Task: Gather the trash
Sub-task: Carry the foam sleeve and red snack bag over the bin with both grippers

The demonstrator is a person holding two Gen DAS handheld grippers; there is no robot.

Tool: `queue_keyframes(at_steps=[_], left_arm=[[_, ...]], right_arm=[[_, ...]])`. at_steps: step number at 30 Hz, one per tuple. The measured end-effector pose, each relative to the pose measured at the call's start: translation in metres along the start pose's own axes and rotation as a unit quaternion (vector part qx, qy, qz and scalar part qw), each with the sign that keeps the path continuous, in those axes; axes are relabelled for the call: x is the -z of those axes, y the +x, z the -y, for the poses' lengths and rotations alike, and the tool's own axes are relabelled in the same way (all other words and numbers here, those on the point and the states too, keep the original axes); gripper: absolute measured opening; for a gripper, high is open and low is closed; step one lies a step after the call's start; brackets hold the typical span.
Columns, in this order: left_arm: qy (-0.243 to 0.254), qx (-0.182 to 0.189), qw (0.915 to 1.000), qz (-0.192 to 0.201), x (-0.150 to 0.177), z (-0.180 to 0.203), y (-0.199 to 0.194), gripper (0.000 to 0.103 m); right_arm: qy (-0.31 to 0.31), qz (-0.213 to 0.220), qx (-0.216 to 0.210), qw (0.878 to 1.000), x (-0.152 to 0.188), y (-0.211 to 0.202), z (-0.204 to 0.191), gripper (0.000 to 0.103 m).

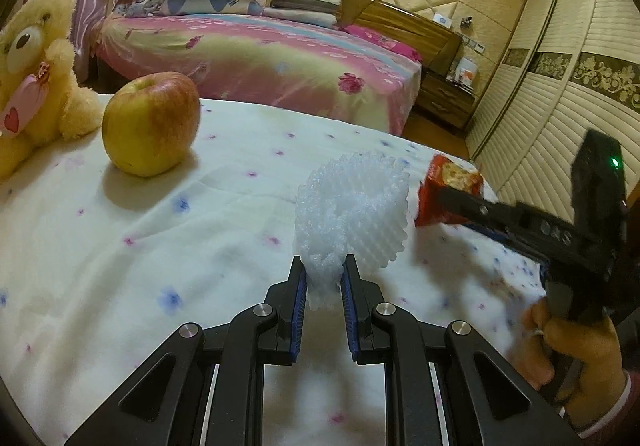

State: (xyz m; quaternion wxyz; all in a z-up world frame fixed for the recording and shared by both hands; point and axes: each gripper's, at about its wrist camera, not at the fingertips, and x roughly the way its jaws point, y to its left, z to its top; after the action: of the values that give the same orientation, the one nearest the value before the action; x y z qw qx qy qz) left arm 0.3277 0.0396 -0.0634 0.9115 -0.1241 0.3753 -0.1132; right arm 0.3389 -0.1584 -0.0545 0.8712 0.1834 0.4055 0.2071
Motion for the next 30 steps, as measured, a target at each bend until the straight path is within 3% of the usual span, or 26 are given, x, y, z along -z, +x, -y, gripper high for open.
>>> queue_keyframes(at_steps=[17, 30], left_arm=[[0.033, 0.045, 0.9983, -0.017, 0.040, 0.065, -0.031, 0.015], [0.065, 0.059, 0.9956, -0.035, 0.057, 0.104, -0.034, 0.015]], right_arm=[[0.023, 0.035, 0.036, 0.998, 0.078, -0.102, 0.024, 0.050], [0.044, 0.059, 0.059, 0.996, 0.104, -0.144, 0.047, 0.050]])
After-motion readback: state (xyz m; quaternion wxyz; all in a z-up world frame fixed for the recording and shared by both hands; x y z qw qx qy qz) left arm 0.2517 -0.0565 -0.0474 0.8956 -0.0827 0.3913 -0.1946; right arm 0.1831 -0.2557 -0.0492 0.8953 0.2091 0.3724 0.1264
